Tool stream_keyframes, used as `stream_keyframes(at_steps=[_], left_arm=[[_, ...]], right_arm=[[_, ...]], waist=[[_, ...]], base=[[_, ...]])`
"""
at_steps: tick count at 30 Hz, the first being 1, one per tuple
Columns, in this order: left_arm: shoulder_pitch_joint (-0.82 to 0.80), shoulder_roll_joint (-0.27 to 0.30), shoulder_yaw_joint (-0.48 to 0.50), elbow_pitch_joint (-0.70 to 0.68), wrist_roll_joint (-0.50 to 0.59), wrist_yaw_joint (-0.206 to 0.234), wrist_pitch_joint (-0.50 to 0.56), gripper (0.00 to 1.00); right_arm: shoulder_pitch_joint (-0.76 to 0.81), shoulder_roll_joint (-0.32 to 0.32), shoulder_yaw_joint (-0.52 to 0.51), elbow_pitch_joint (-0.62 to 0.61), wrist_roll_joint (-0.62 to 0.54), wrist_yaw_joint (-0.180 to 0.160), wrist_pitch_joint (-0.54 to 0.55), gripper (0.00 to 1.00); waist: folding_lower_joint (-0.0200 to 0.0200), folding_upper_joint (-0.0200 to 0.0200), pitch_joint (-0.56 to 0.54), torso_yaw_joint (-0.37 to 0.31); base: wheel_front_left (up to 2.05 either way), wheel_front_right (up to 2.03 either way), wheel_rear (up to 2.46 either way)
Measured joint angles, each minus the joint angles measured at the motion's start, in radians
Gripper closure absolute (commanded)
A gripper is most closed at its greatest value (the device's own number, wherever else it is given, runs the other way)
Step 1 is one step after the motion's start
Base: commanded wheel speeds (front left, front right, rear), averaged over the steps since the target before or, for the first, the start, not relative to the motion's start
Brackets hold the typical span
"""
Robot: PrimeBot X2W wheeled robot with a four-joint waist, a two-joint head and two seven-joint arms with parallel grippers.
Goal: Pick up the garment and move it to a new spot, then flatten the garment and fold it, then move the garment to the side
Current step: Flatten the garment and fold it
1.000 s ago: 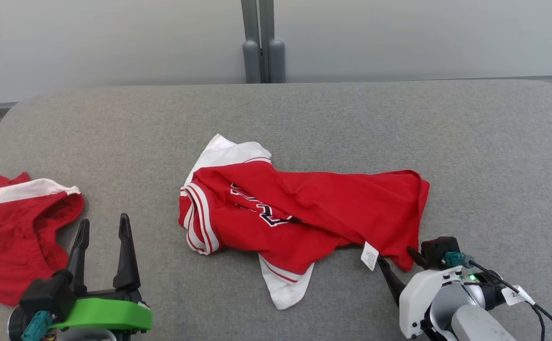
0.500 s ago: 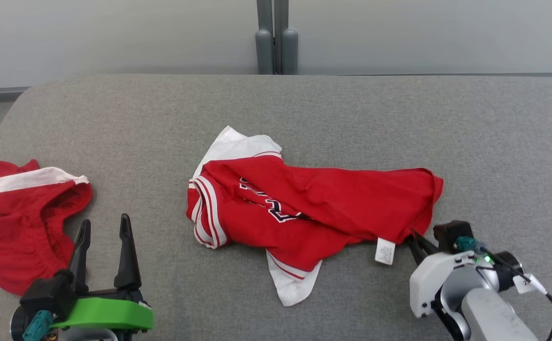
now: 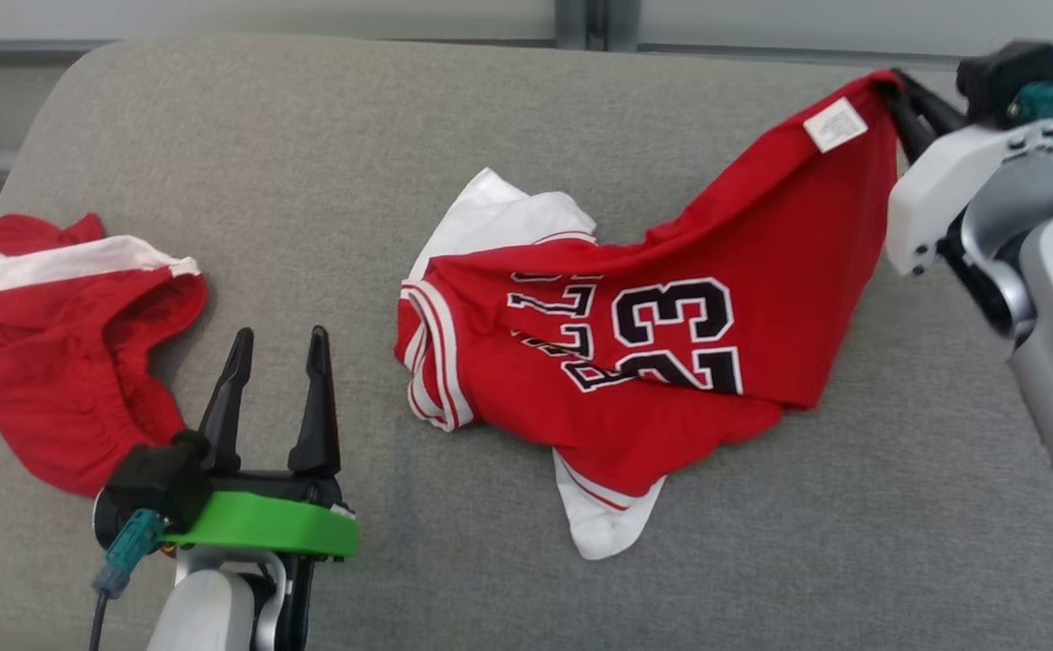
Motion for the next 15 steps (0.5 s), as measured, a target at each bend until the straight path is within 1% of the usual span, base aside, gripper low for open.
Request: stream_keyframes(at_steps=[3,7,11,14,15], left_arm=[[-0.027,-0.009,-0.021,0.018,-0.003,-0.010,0.000,0.00],[-0.062,-0.017,-0.040,0.030,-0.011,-0.019,0.000,0.00],[-0.089,-0.019,-0.055,0.040,-0.018,-0.023,0.000,0.00],[-0.109,-0.019,-0.068,0.042,-0.034,-0.026,0.000,0.00],[-0.114,-0.020,-0.071,0.043,-0.035,-0.026,0.000,0.00]], right_arm=[[-0.111,-0.041,0.040,0.090,0.035,0.000,0.016,1.00],[-0.258,-0.076,0.084,0.226,0.072,0.000,-0.006,1.00],[-0.382,-0.081,0.111,0.363,0.077,0.000,-0.063,1.00],[-0.451,-0.081,0.117,0.455,0.058,0.000,-0.139,1.00],[-0.472,-0.077,0.116,0.486,0.054,0.000,-0.170,0.58]], waist=[[0.0000,0.0000,0.034,0.041],[0.0000,0.0000,0.082,0.096],[0.0000,0.0000,0.132,0.144],[0.0000,0.0000,0.167,0.176],[0.0000,0.0000,0.178,0.186]], base=[[0.00,0.00,0.00],[0.00,0.00,0.00],[0.00,0.00,0.00],[0.00,0.00,0.00],[0.00,0.00,0.00]])
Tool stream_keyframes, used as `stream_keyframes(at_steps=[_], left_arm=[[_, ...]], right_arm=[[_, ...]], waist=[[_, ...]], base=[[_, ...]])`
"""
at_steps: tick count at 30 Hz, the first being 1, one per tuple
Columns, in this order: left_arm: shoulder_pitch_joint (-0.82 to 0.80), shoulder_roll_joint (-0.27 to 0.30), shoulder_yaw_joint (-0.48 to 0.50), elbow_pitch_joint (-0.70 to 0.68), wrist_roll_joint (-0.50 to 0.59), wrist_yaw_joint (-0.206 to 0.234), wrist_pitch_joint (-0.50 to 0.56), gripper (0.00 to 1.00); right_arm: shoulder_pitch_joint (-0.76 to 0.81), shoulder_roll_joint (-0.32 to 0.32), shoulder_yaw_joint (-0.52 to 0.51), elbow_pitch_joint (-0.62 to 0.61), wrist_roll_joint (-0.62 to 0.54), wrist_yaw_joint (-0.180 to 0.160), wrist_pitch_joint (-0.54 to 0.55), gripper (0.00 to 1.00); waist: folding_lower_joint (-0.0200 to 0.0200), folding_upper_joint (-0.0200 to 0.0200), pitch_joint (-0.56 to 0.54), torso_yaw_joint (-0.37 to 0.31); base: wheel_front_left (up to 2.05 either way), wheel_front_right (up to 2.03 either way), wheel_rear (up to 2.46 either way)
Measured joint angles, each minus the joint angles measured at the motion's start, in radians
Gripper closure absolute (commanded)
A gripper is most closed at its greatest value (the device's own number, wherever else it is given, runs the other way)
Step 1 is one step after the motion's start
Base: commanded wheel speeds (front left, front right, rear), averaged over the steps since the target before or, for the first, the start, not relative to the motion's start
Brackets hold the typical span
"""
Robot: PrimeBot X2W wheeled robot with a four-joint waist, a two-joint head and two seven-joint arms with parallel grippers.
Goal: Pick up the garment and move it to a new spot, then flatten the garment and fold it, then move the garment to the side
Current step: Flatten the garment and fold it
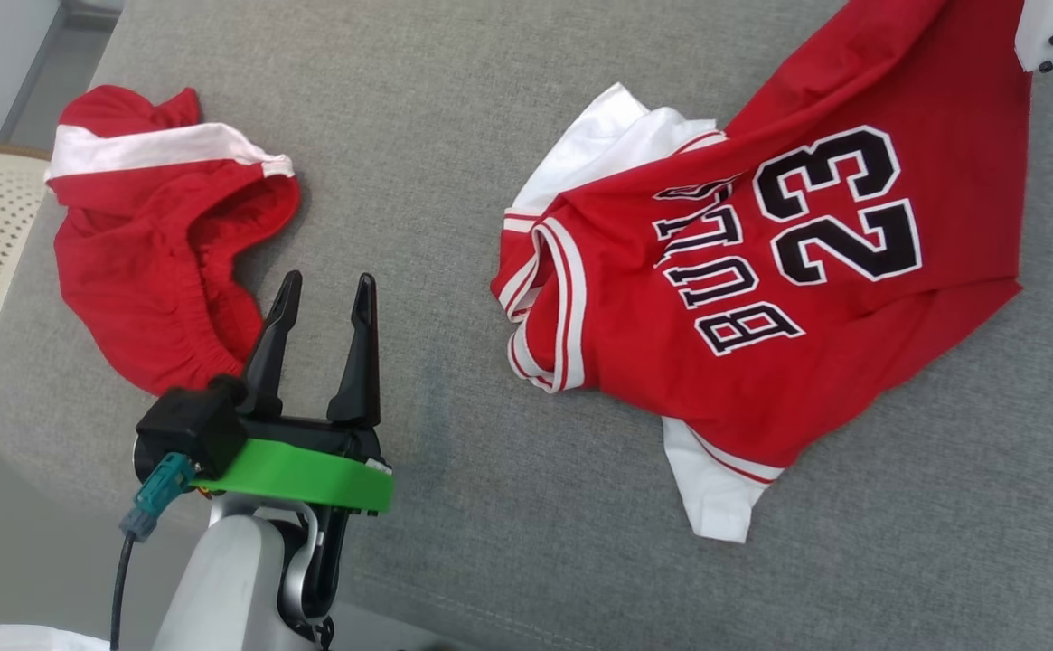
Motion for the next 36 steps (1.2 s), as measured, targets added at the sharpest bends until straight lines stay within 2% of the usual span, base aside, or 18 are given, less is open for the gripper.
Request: stream_keyframes(at_steps=[1,8,15,18,21,27,33,36], left_arm=[[-0.004,0.000,-0.002,0.002,0.000,0.000,0.000,0.00],[-0.006,-0.002,0.010,0.019,0.015,0.002,0.000,0.00],[0.026,-0.002,0.048,0.035,0.061,0.000,0.000,0.00],[0.046,0.005,0.061,0.036,0.073,-0.002,0.000,0.00],[0.072,0.019,0.078,0.037,0.078,-0.001,0.000,0.00],[0.113,0.044,0.102,0.039,0.080,0.008,0.000,0.00],[0.157,0.058,0.108,0.029,0.079,0.023,0.007,0.00],[0.178,0.058,0.108,0.018,0.076,0.026,0.008,0.00]], right_arm=[[-0.017,0.008,0.002,0.034,-0.004,0.000,-0.021,0.00],[-0.033,0.096,0.059,0.151,-0.012,0.000,-0.203,0.00],[0.059,0.145,0.116,0.108,0.074,0.000,-0.280,0.00],[0.127,0.132,0.120,0.035,0.118,0.000,-0.286,0.00],[0.218,0.124,0.098,-0.091,0.149,0.000,-0.287,0.00],[0.451,0.104,-0.023,-0.314,0.138,0.000,-0.289,0.00],[0.690,0.143,-0.159,-0.470,0.089,0.000,-0.288,0.00],[0.808,0.184,-0.219,-0.520,0.082,0.000,-0.289,0.00]], waist=[[0.0000,0.0000,0.010,0.010],[0.0001,0.0000,0.029,0.033],[0.0001,0.0000,-0.017,0.003],[0.0000,0.0000,-0.051,-0.027],[0.0000,0.0000,-0.087,-0.066],[-0.0001,0.0000,-0.165,-0.166],[0.0000,0.0000,-0.236,-0.255],[0.0000,0.0000,-0.272,-0.288]], base=[[0.00,0.00,0.00],[0.00,0.00,0.00],[0.00,0.00,0.00],[0.00,0.00,0.00],[0.00,0.00,0.00],[0.00,0.00,0.00],[0.00,0.00,0.00],[0.00,0.00,0.00]])
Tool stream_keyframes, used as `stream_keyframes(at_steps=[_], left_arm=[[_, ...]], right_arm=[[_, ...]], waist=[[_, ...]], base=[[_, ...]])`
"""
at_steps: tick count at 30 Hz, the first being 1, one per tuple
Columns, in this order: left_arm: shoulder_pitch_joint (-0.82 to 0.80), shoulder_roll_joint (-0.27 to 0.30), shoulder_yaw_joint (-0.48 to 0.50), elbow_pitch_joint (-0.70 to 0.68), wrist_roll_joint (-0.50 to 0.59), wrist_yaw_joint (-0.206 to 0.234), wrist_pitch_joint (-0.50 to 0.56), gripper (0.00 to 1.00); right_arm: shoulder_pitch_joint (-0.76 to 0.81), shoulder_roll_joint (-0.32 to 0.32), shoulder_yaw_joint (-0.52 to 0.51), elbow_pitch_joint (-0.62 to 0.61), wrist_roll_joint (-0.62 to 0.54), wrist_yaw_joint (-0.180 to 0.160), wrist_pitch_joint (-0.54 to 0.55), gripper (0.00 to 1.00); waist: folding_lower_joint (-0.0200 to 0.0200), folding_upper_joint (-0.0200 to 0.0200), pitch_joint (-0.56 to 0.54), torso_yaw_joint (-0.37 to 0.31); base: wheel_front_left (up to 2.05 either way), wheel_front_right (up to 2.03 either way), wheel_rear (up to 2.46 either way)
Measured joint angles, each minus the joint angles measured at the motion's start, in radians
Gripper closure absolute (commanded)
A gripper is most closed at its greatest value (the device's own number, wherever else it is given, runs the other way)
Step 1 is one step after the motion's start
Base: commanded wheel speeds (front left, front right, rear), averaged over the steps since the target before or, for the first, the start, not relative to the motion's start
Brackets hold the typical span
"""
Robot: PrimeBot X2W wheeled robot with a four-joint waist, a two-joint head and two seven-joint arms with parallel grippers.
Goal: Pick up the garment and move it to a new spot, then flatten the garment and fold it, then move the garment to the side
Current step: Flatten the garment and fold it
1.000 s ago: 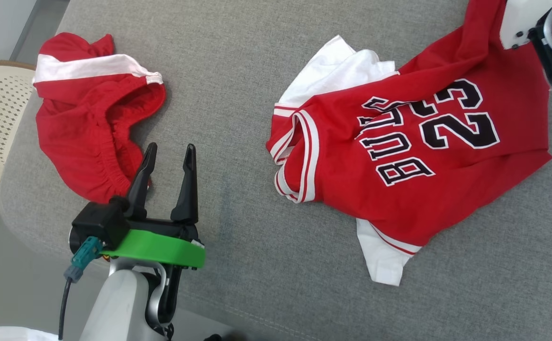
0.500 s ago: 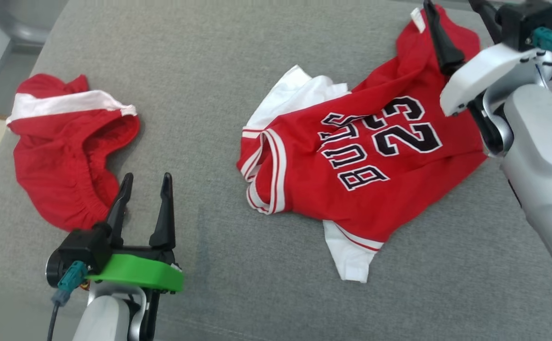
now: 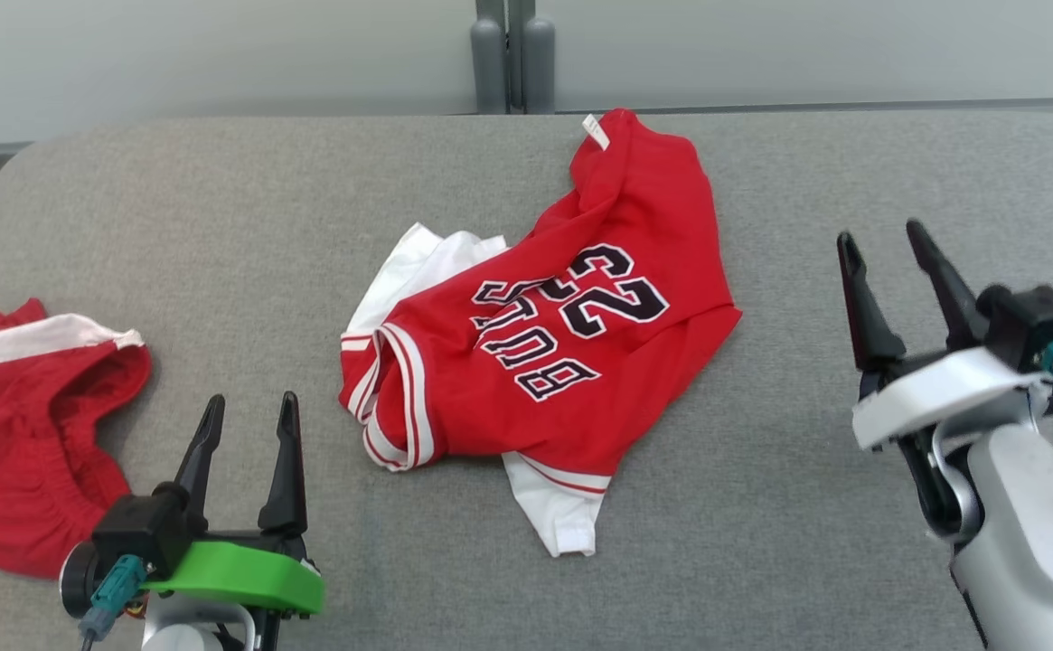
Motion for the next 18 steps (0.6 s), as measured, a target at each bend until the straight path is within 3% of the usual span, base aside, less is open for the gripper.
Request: stream_keyframes(at_steps=[6,14,18], left_arm=[[0.047,0.003,0.004,-0.008,-0.014,0.007,0.000,0.00],[0.051,0.007,-0.020,-0.019,-0.015,0.006,0.024,0.00],[0.051,0.000,-0.085,-0.018,-0.048,-0.013,0.145,0.00]], right_arm=[[0.176,0.079,-0.071,-0.081,-0.044,0.000,0.000,0.00],[0.223,0.105,-0.087,-0.111,-0.074,0.000,0.000,0.00],[0.223,0.103,-0.088,-0.112,-0.074,0.000,0.000,0.00]], waist=[[0.0000,0.0000,-0.058,-0.055],[-0.0001,0.0000,-0.086,-0.095],[-0.0001,0.0000,-0.078,-0.096]], base=[[0.00,0.00,0.00],[0.00,0.00,0.00],[0.00,0.00,0.00]])
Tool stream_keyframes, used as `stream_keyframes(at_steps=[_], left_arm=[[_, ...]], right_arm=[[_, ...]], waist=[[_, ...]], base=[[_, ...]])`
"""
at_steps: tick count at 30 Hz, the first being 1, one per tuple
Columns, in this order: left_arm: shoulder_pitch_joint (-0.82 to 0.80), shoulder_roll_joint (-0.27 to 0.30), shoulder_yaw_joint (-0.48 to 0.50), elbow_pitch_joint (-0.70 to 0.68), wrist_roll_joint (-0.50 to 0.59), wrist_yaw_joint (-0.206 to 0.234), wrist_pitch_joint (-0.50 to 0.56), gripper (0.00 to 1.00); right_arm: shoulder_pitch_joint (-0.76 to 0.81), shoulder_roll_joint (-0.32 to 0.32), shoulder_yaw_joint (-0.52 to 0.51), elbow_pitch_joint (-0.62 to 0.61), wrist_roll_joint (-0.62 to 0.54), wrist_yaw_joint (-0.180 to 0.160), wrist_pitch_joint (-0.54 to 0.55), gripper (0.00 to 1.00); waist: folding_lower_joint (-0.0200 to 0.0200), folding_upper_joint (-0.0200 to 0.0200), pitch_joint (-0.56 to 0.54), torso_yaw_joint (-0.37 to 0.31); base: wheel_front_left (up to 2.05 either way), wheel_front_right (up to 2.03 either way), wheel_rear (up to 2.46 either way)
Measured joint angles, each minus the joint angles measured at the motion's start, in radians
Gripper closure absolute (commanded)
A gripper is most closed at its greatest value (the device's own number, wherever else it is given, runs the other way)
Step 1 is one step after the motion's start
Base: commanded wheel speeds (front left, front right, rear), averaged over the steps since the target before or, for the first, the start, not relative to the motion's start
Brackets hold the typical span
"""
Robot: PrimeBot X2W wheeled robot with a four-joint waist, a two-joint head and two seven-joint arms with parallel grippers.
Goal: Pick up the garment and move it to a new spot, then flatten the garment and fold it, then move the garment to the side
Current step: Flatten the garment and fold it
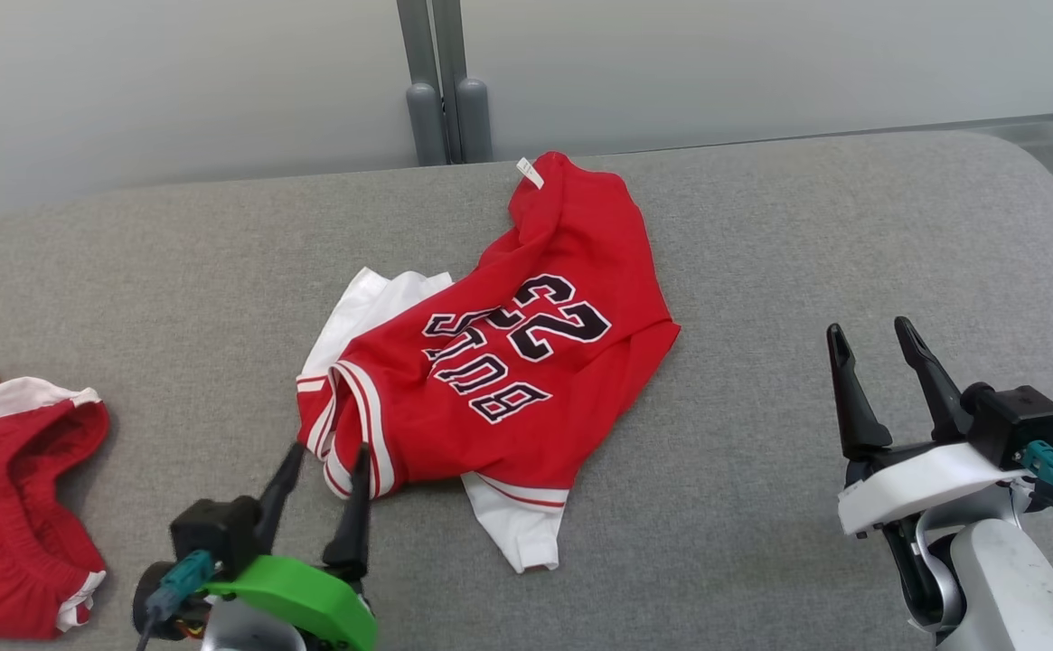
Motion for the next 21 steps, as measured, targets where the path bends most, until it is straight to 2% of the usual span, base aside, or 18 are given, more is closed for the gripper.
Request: stream_keyframes(at_steps=[7,10,16,21], left_arm=[[0.000,-0.010,-0.141,-0.009,-0.097,-0.025,0.268,0.00],[-0.006,-0.012,-0.183,0.010,-0.126,-0.026,0.350,0.00],[-0.054,-0.023,-0.259,0.040,-0.159,-0.030,0.402,0.00],[-0.085,-0.022,-0.290,0.111,-0.139,-0.029,0.410,0.00]], right_arm=[[-0.001,0.001,-0.002,0.004,0.004,0.000,0.000,0.00],[-0.009,0.003,-0.001,0.005,0.004,0.000,0.000,0.00],[-0.030,0.012,0.004,0.008,0.005,0.000,0.000,0.00],[-0.032,0.019,0.006,0.016,0.005,0.000,0.000,0.00]], waist=[[0.0000,0.0000,0.028,-0.008],[0.0000,0.0000,0.044,-0.017],[0.0000,0.0000,0.067,-0.050],[0.0000,0.0000,0.079,-0.073]], base=[[0.00,0.00,0.00],[0.00,0.00,0.00],[0.00,0.00,0.00],[0.00,0.00,0.00]])
